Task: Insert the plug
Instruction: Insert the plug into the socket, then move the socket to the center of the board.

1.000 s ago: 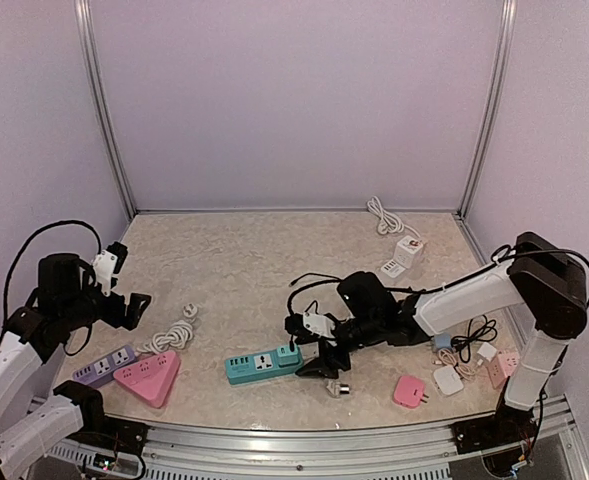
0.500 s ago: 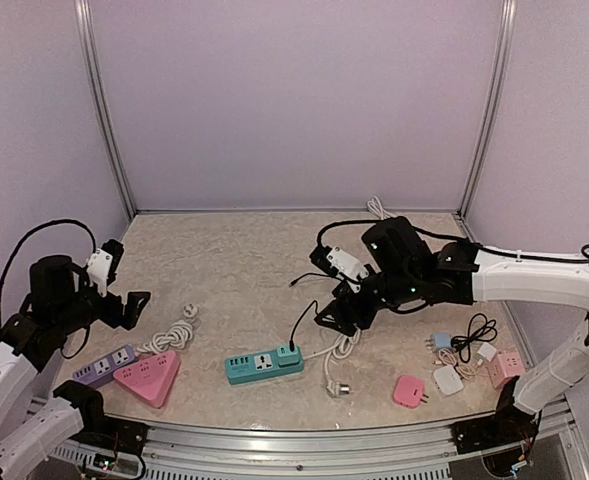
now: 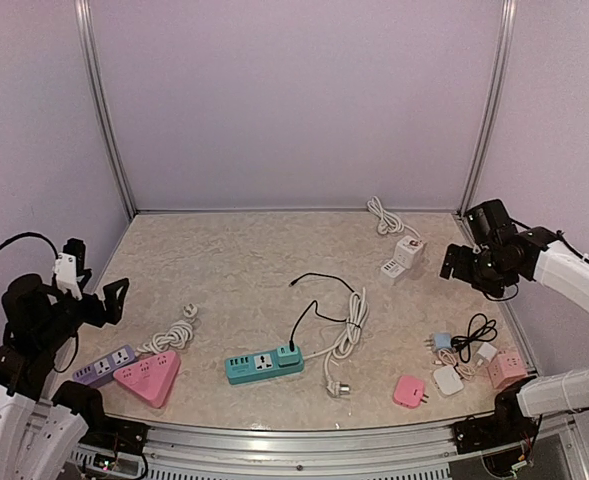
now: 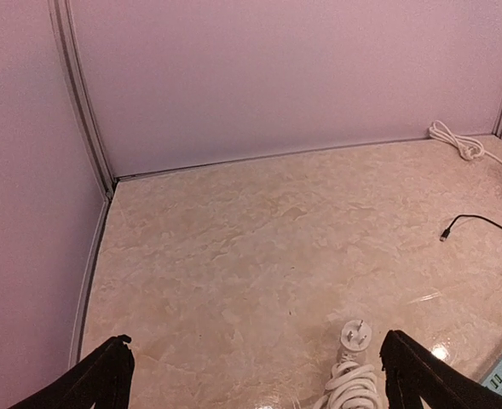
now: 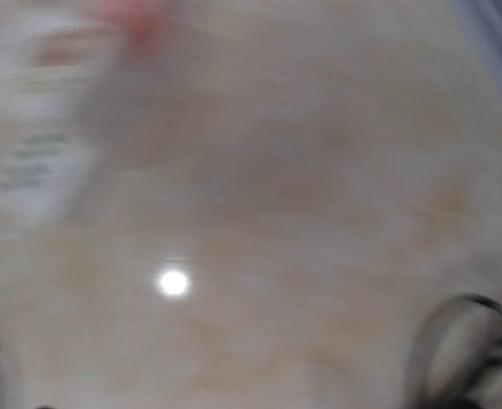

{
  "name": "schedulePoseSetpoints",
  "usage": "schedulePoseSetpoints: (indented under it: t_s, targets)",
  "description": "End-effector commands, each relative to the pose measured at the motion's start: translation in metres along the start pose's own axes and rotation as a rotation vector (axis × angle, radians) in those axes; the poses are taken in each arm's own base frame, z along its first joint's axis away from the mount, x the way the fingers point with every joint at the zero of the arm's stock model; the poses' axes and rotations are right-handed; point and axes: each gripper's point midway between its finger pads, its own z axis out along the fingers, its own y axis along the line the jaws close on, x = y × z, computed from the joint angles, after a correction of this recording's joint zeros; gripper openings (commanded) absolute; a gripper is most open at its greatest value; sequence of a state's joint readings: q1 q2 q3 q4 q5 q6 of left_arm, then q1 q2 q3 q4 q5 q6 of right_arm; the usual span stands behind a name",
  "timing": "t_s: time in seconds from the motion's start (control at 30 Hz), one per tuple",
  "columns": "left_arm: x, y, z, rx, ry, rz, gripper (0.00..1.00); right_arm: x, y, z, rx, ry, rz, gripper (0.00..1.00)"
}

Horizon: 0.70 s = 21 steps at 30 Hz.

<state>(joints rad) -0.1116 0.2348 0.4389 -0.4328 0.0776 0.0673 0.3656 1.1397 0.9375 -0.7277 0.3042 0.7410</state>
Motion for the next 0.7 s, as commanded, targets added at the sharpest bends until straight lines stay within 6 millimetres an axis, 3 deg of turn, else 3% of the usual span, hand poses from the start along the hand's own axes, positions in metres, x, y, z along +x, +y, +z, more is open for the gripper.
schedulePoseSetpoints:
  t_s: [0.0,0.07,0.13,0.2,0.27,0.37,0.47,0.57,0.67]
  targets:
    - [-0.004,0.011,-0.008,-0.057,-0.054,-0.063,0.99,0.022,-0.061,0.021,0.194,0.128,0.179,0.92]
    - [-0.004,0.015,-0.009,-0.082,-0.061,-0.065,0.99,0.019,-0.082,0.024,0.266,0.111,0.226,0.8]
    - [-0.001,0.016,-0.009,-0.09,-0.058,-0.065,0.99,0.019,-0.099,0.028,0.319,0.083,0.253,0.6]
    - [-0.001,0.016,-0.009,-0.09,-0.064,-0.064,0.99,0.022,-0.106,0.038,0.313,0.086,0.289,0.5]
    - [-0.002,0.015,-0.009,-0.082,-0.073,-0.063,0.99,0.034,-0.109,0.051,0.3,0.137,0.321,0.5]
    - [-0.002,0.015,-0.01,-0.085,-0.082,-0.063,0.99,0.054,-0.118,0.065,0.357,0.22,0.316,0.63]
    - [-0.002,0.017,-0.011,-0.092,-0.089,-0.065,0.99,0.067,-0.122,0.076,0.387,0.274,0.303,0.65]
    - [-0.002,0.017,-0.011,-0.091,-0.098,-0.064,0.99,0.073,-0.12,0.086,0.374,0.288,0.306,0.62]
    - [-0.003,0.017,-0.012,-0.094,-0.107,-0.063,0.99,0.079,-0.119,0.096,0.373,0.314,0.3,0.51]
